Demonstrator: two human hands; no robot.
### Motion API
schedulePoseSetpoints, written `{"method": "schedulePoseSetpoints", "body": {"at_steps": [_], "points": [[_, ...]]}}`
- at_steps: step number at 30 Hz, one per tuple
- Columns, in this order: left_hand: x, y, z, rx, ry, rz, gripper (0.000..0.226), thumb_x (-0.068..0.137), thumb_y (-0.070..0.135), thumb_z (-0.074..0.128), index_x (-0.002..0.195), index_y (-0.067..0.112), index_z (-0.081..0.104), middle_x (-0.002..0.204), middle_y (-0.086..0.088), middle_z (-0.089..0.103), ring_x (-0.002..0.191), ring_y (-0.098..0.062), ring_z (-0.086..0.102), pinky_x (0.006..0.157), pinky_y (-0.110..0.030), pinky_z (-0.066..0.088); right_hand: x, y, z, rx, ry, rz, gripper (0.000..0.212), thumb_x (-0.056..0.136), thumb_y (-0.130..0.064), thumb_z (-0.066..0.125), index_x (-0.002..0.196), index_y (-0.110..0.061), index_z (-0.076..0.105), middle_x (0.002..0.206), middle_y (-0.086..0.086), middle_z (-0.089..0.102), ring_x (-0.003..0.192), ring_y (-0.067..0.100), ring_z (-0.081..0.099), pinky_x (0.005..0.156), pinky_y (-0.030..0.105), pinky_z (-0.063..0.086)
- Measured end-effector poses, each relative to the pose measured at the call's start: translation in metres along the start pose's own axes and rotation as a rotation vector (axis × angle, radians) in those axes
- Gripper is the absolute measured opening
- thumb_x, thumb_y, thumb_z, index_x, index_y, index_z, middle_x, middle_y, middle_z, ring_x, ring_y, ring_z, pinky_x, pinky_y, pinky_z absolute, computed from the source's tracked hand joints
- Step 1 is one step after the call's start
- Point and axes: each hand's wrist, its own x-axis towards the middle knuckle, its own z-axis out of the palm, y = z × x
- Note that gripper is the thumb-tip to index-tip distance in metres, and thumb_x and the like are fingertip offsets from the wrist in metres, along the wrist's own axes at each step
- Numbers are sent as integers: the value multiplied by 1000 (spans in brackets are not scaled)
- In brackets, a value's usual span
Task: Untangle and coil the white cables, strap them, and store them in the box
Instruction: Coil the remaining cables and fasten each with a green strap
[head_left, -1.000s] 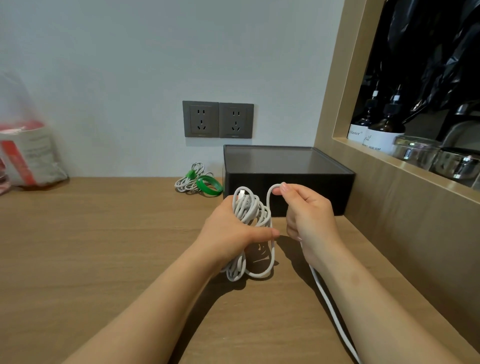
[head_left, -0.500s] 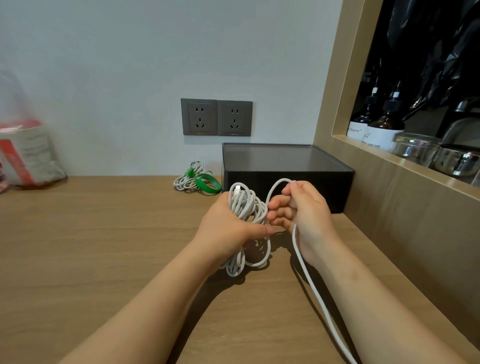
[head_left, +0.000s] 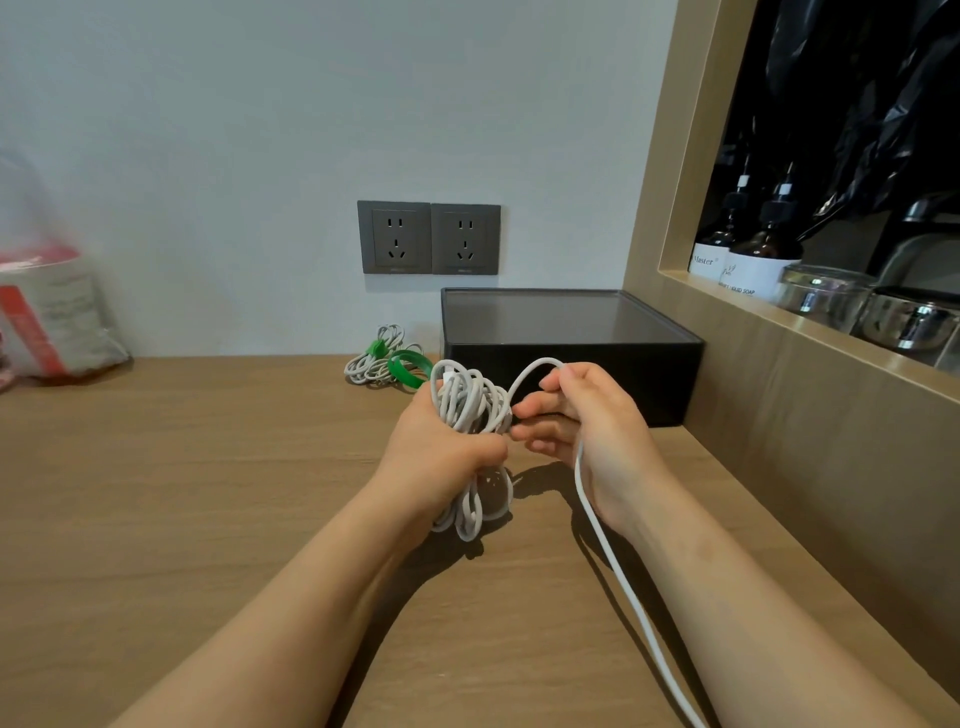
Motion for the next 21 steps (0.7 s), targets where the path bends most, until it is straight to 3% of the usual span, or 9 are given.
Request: {"method": "schedulePoseSetpoints", "body": {"at_steps": [3,8,12,16,21], "points": [[3,0,-3,-101,28,-44,38,71,-7,65,102,14,56,86,-11,63,70,-21,63,62,-33,56,1,2,-3,-127,5,11,11,95,-18,48,97,-13,58,73,4,64,65,16,62,61,24,53],[7,-1,-8,-365,49,-71,40,78,-10,60,114,4,52,84,-20,62,73,-34,68,70,-51,57,-4,4,5,-195,-157,68,12,87,-10,59,99,-14,57,79,7,71,75,18,71,69,30,58],[6,0,-6,-463,155,-68,44,78,-10,59,117,9,51,87,-16,65,71,-24,67,67,-43,58,-4,4,5,-260,-173,5,15,83,-9,65,93,-19,61,82,4,72,80,14,70,75,30,56],[7,-1,-8,-469,255,-71,44,80,-4,62,120,8,50,88,-16,63,61,-21,65,53,-30,57,-9,6,11,-450,-245,-76,15,81,-12,68,85,-26,62,79,-4,69,77,3,66,68,15,53],[7,0,-7,-514,291,-74,42,84,-1,63,122,9,50,95,-18,66,67,-20,70,52,-31,57,-8,6,13,-527,-237,-132,15,82,-14,68,82,-27,61,76,-8,66,73,0,64,63,10,50]]}}
